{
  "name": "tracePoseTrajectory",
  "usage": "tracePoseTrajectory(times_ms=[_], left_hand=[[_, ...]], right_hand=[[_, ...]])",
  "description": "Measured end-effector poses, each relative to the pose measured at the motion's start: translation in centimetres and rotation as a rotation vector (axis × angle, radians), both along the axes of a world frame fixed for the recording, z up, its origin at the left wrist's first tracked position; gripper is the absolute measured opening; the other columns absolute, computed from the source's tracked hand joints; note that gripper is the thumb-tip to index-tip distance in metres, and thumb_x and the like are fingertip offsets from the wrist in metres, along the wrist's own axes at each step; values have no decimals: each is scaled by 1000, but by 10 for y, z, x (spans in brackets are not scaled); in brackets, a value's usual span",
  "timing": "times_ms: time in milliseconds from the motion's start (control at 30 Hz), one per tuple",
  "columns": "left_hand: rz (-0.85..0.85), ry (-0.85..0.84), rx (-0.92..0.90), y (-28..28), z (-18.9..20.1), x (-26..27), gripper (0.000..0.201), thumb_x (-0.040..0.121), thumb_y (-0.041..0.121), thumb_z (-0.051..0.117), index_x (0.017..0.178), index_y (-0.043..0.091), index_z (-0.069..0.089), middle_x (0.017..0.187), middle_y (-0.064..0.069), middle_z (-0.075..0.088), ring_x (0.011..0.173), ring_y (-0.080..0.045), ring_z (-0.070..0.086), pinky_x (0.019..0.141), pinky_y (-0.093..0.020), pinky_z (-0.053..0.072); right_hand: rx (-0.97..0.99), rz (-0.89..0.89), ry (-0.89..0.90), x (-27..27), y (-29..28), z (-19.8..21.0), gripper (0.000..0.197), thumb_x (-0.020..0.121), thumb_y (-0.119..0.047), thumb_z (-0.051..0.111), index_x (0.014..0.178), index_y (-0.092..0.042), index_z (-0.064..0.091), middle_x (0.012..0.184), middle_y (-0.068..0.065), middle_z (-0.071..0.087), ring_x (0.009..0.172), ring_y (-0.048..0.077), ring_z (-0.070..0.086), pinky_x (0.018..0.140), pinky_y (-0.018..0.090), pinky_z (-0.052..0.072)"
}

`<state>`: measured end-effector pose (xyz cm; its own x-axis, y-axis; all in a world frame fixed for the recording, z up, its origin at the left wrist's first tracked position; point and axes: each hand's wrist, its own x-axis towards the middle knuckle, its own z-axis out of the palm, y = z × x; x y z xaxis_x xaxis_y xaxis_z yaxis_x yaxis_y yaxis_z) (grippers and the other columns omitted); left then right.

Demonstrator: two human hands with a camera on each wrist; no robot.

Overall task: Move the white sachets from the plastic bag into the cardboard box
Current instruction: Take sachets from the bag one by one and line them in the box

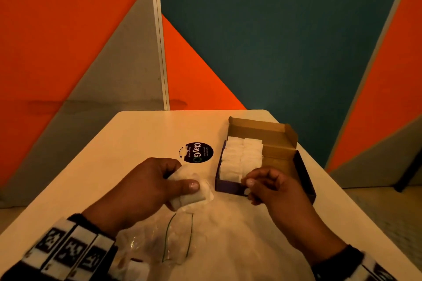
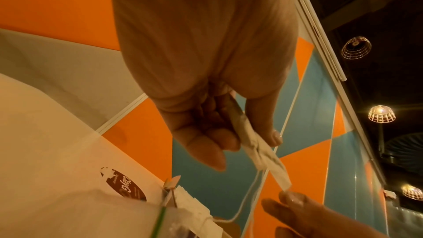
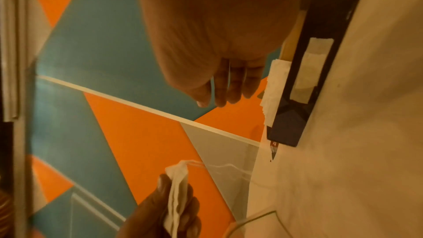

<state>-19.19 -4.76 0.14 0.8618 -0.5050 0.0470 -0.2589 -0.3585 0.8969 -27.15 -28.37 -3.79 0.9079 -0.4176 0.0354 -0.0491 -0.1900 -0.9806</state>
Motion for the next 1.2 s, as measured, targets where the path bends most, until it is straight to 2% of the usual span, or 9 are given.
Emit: tracePoseTrajectory(times_ms=[200, 333, 567, 667, 767, 833, 967, 1100, 1200], left_hand=[[-53, 5, 37, -10, 5, -8, 35, 63, 37, 81, 83, 8, 77, 81, -12, 76, 73, -28, 73, 58, -19, 54], [-94, -10, 80, -17, 8, -13, 36, 55, 37, 85, 79, 10, 77, 76, -11, 75, 68, -22, 72, 59, -24, 55], [-178, 2, 173, -14, 8, -16, 27, 61, 30, 91, 79, 16, 77, 78, -8, 77, 69, -15, 71, 65, -24, 54], [-162, -29, 181, -9, 6, -15, 48, 66, 28, 90, 105, 42, 68, 94, 6, 77, 86, -9, 73, 79, -29, 57], [-56, -83, 201, -8, 6, -13, 47, 73, 23, 86, 102, 44, 56, 92, -1, 75, 72, -16, 73, 62, -26, 58], [-10, -166, 295, -8, 3, -8, 26, 76, 29, 83, 86, 33, 60, 83, 2, 72, 63, -11, 68, 54, -21, 52], [-25, -202, 419, -10, -7, -2, 6, 80, 37, 79, 77, 36, 74, 78, 21, 71, 77, 0, 65, 70, -20, 51], [0, -267, 329, -13, -8, -6, 48, 88, 67, 46, 83, 30, 77, 77, 9, 74, 72, -1, 66, 75, -30, 55], [-151, -396, 376, -18, -9, -16, 64, 79, 82, 36, 96, 34, 75, 88, 17, 70, 82, 2, 64, 78, -28, 53]], right_hand=[[-229, 195, -76, -17, 21, 9, 11, 87, -36, 69, 88, -47, 72, 95, -29, 69, 92, -8, 61, 83, 20, 52], [-301, 350, -51, -21, 32, 14, 20, 89, -36, 68, 91, -55, 67, 97, -37, 63, 92, -8, 58, 75, 13, 51], [-199, 224, -49, -19, 22, 7, 10, 86, -28, 72, 90, -37, 76, 91, -19, 73, 89, 4, 67, 87, 28, 57], [-189, 181, -48, -19, 15, 4, 10, 88, -29, 70, 89, -37, 75, 91, -21, 71, 88, -3, 64, 82, 22, 54], [-214, 132, -82, -20, 12, 3, 13, 88, -25, 70, 84, -37, 74, 97, -28, 66, 93, -16, 56, 72, 5, 45], [-244, 107, -78, -20, 12, 3, 14, 87, -27, 70, 81, -40, 72, 99, -34, 62, 95, -17, 55, 70, 4, 42], [-272, 128, -45, -20, 14, 1, 11, 88, -33, 68, 83, -43, 70, 85, -35, 64, 88, -16, 56, 67, 7, 42], [-309, 158, -2, -18, 21, -4, 6, 86, -36, 72, 85, -41, 75, 86, -29, 69, 85, -7, 61, 76, 16, 50], [-373, 216, 25, -18, 29, -5, 10, 85, -37, 73, 81, -47, 73, 87, -32, 68, 85, -3, 63, 82, 20, 53]])
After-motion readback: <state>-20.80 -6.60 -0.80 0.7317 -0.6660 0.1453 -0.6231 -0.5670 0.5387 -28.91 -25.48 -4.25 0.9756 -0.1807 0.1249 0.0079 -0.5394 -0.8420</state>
